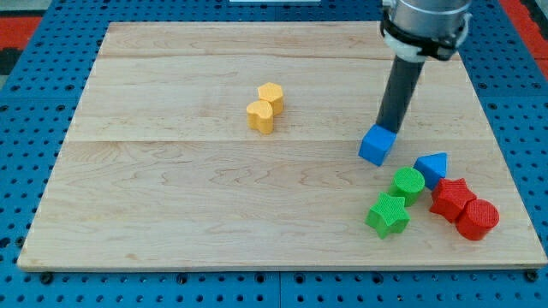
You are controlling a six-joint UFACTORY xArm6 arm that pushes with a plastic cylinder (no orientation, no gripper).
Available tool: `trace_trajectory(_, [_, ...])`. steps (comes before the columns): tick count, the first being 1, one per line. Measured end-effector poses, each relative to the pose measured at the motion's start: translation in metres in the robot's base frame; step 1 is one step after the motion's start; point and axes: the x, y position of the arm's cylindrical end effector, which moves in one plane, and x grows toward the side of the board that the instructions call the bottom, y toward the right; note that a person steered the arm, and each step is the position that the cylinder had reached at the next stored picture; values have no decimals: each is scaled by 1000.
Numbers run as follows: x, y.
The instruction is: Move the yellow heart left to the blue cube
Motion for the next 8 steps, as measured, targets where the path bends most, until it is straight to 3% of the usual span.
trace_trajectory(1, [-34,-7])
trace_trajectory(3, [22,-39])
trace_trajectory(4, [14,-71])
trace_trajectory(6, [-118,-125])
trace_trajectory(7, [-83,-207])
trace_trajectory(8, [-48,-167])
